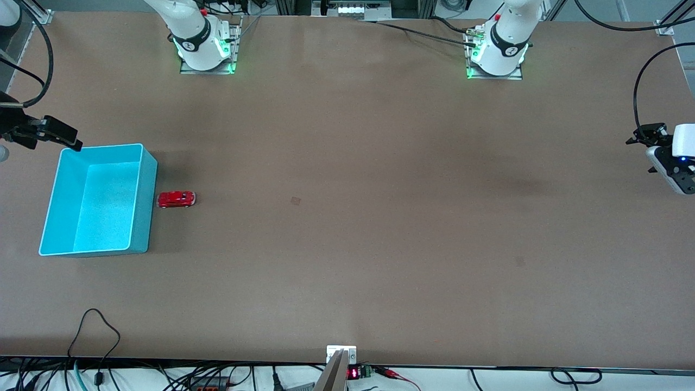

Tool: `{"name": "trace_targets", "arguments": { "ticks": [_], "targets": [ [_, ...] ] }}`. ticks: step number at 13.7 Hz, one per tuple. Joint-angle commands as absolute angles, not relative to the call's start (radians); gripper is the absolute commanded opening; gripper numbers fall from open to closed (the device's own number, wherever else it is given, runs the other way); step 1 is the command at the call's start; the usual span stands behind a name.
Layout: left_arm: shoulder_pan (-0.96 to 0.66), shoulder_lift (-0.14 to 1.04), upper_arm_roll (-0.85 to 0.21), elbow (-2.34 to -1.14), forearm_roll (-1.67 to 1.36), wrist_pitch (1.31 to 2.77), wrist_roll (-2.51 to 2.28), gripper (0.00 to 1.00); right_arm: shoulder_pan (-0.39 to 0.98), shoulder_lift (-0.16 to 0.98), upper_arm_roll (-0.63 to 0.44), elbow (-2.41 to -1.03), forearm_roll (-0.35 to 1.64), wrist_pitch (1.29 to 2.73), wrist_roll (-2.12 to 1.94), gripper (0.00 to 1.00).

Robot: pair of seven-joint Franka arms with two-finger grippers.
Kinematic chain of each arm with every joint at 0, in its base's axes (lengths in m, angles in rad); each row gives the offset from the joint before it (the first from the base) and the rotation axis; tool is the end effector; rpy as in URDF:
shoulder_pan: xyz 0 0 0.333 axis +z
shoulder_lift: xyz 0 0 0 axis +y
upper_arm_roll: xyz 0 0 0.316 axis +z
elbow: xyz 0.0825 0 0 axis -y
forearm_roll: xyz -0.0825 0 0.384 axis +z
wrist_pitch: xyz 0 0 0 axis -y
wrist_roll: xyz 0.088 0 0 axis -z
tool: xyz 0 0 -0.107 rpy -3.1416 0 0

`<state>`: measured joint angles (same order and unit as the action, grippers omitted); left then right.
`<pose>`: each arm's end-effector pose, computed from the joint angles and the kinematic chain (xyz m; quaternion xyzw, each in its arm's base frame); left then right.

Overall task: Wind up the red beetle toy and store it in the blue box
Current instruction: 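Retract the left gripper while the right gripper reaches toward the car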

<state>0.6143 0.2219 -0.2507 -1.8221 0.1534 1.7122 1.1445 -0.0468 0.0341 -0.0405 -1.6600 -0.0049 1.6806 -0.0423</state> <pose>0.5324 0.2252 0.3957 0.9021 -0.3977 -0.1485 0.0767 0.5688 -0.0499 0.5725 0.9997 -0.0222 -0.0069 0.0027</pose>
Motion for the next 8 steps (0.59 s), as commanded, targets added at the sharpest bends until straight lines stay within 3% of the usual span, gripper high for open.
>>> {"name": "trace_targets", "arguments": {
  "ticks": [1,5,8],
  "targets": [
    [0.615,0.161,-0.285,-1.832,0.15,1.658,1.06,1.0,-0.046,0.034,-0.04,-1.654,0.002,1.683,-0.035,1.0],
    [0.615,0.147,-0.376,-1.709,0.149,1.499,0.84,1.0,-0.046,0.034,-0.04,-1.654,0.006,1.686,-0.034,1.0],
    [0.612,0.156,-0.507,-1.596,0.143,1.405,0.655,1.0,-0.032,0.051,-0.038,-1.654,-0.002,1.698,-0.041,1.0]
  ]
}}
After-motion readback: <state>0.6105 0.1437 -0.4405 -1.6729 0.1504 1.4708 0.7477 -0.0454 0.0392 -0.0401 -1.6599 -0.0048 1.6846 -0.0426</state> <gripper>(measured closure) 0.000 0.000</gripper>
